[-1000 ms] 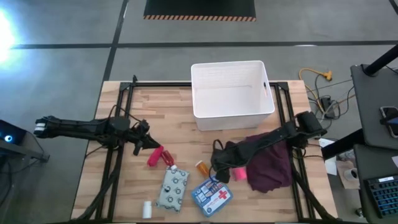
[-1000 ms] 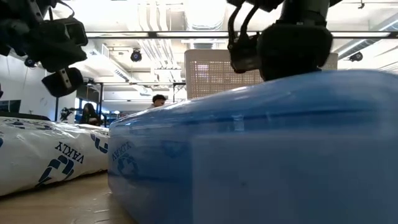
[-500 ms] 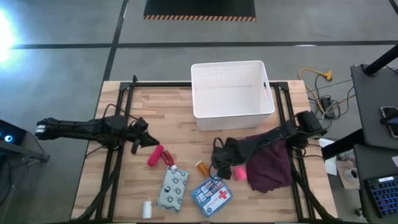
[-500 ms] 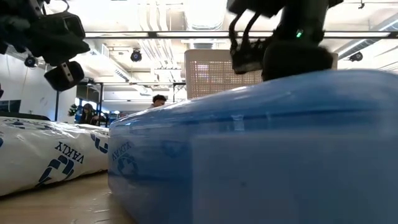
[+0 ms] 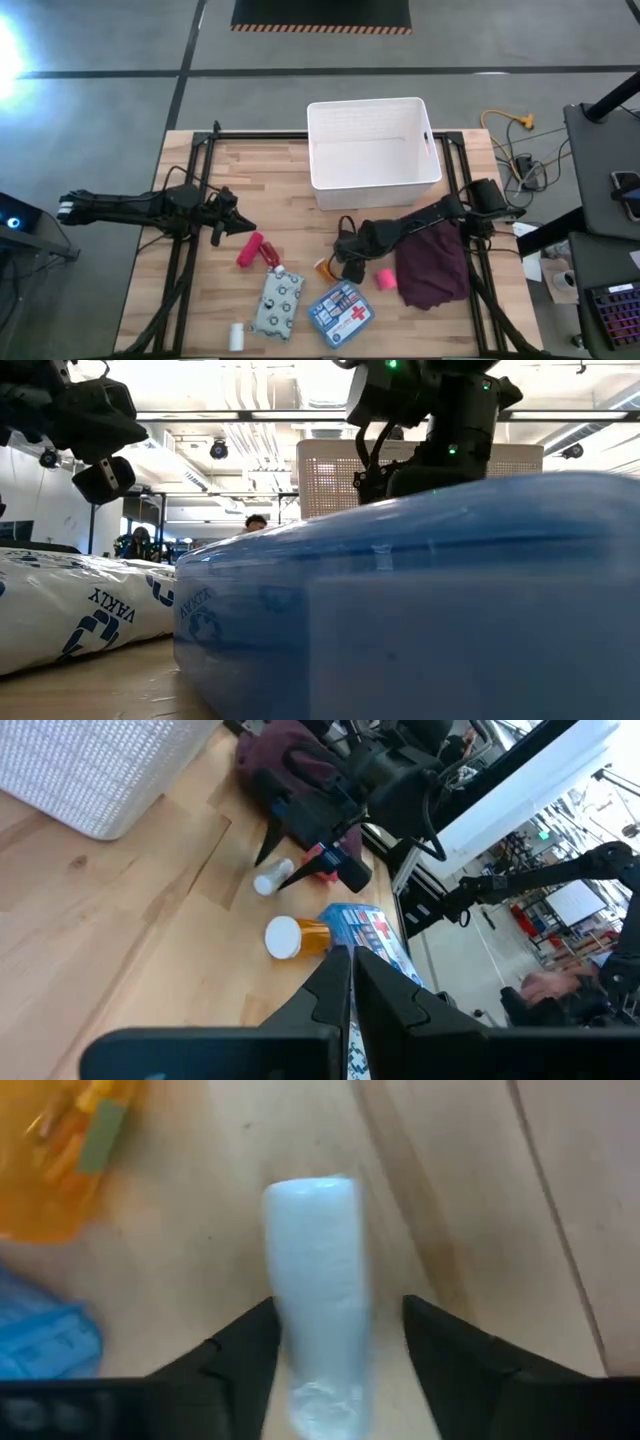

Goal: Pick & place medical supplies in basket/bin
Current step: Put the rolled gauze into the white bin

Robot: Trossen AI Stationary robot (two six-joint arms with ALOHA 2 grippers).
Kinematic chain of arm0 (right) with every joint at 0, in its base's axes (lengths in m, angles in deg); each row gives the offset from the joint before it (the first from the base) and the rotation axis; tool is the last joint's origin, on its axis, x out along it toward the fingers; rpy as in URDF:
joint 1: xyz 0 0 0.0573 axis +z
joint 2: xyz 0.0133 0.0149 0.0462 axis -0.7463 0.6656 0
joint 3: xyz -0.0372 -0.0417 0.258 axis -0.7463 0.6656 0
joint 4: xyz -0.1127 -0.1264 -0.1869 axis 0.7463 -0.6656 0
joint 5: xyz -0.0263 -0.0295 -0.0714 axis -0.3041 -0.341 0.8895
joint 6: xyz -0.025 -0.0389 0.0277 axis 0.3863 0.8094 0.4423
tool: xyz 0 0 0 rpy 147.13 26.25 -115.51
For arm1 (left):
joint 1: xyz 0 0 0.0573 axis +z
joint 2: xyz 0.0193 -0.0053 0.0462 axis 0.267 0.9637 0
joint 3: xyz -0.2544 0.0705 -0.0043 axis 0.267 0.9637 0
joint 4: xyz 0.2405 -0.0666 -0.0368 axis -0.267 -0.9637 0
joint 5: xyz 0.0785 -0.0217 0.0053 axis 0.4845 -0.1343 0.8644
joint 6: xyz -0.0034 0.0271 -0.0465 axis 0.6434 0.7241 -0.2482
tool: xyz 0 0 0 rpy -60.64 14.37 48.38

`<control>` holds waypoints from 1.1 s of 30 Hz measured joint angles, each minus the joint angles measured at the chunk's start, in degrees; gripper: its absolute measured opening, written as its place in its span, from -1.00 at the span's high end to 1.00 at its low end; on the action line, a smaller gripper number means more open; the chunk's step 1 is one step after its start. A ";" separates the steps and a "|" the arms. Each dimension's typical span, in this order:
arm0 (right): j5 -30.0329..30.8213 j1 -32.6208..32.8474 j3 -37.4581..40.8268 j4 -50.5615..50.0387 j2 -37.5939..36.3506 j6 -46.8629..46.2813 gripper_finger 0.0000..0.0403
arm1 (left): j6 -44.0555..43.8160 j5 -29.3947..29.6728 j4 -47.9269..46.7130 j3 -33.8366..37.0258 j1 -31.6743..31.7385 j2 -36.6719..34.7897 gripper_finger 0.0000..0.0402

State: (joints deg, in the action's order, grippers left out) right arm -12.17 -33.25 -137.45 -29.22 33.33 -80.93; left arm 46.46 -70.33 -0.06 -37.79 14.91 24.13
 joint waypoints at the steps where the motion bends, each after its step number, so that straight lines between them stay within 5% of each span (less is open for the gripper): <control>1: -0.02 0.01 0.00 0.03 -0.04 -0.97 0.21 | 0.02 0.02 -0.02 0.00 0.00 0.00 1.00; 8: -0.47 0.78 -1.87 0.08 -2.79 -7.78 0.83 | 0.00 0.09 -0.04 0.00 0.00 0.00 1.00; 11: 3.20 1.71 -5.93 -0.75 -5.98 -8.54 0.87 | 0.00 0.09 -0.09 0.02 0.00 0.00 1.00; 18: 27.03 0.61 -21.15 -17.05 -14.15 -8.45 0.84 | 1.31 0.07 -0.31 0.02 0.00 0.00 1.00; 22: 36.90 -5.42 -28.00 -25.68 -19.09 -8.15 0.84 | 1.39 0.07 -0.31 0.02 0.00 0.02 1.00; 24: 35.25 -11.06 -29.14 -26.70 -21.43 -7.13 0.83 | 1.42 0.08 -0.28 0.02 0.00 0.00 1.00; 27: 25.09 -20.45 -29.04 -25.93 -23.27 -0.96 0.74 | 1.44 0.07 -0.28 0.03 0.00 0.02 1.00; 33: 15.48 -32.36 -27.38 -26.59 -21.70 5.54 0.27 | -4.51 0.04 -0.28 0.04 0.02 0.04 1.00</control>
State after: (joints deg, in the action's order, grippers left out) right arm 3.31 -65.61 -164.82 -55.80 11.63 -75.39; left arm 41.94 -70.29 -0.34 -37.74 14.93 24.17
